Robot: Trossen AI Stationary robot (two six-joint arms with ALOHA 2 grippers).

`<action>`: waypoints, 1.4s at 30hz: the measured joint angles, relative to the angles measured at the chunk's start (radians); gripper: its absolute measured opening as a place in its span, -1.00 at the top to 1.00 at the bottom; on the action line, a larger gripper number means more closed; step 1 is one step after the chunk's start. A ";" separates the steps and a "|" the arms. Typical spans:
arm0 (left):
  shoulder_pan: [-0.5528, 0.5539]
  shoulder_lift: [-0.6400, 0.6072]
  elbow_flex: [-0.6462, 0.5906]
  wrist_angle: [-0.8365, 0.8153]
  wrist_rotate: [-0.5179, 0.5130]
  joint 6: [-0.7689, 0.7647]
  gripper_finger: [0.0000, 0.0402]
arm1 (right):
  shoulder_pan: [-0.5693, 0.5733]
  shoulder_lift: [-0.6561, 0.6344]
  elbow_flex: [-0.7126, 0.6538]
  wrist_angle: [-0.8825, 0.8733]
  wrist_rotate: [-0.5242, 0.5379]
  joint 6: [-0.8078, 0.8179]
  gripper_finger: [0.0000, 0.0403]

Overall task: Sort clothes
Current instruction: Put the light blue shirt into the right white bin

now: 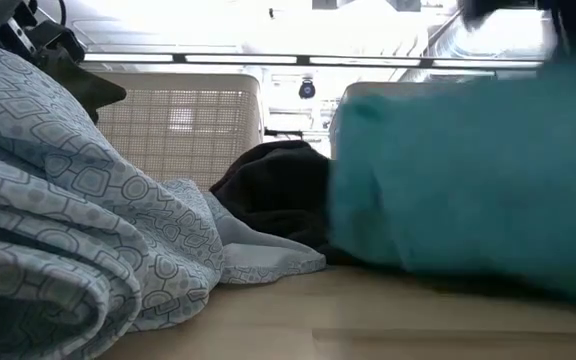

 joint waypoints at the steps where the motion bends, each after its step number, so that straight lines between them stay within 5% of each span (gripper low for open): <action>1: 0.000 0.000 0.000 0.006 0.000 -0.003 1.00 | -0.015 -0.036 0.032 -0.006 -0.011 0.004 0.92; 6: 0.000 0.000 0.000 0.034 -0.003 -0.043 1.00 | -0.110 -0.146 0.197 -0.142 0.090 0.067 0.96; 15: 0.001 0.000 0.000 0.070 -0.004 -0.081 1.00 | -0.336 -0.219 0.674 -0.428 0.644 -0.132 0.96; 23: 0.001 0.000 0.000 0.071 -0.003 -0.095 1.00 | -0.768 -0.222 0.933 -0.842 0.640 -0.338 0.96; 31: 0.001 0.000 0.000 0.069 0.020 -0.106 1.00 | -1.203 -0.229 0.591 -0.776 0.227 -0.644 0.95; 36: 0.001 0.000 0.000 0.068 0.018 -0.105 1.00 | -1.302 -0.228 0.203 -0.538 0.079 -0.769 0.89; 42: 0.000 0.000 0.000 0.067 -0.004 -0.108 1.00 | -1.354 -0.228 -0.146 -0.135 0.017 -0.721 0.87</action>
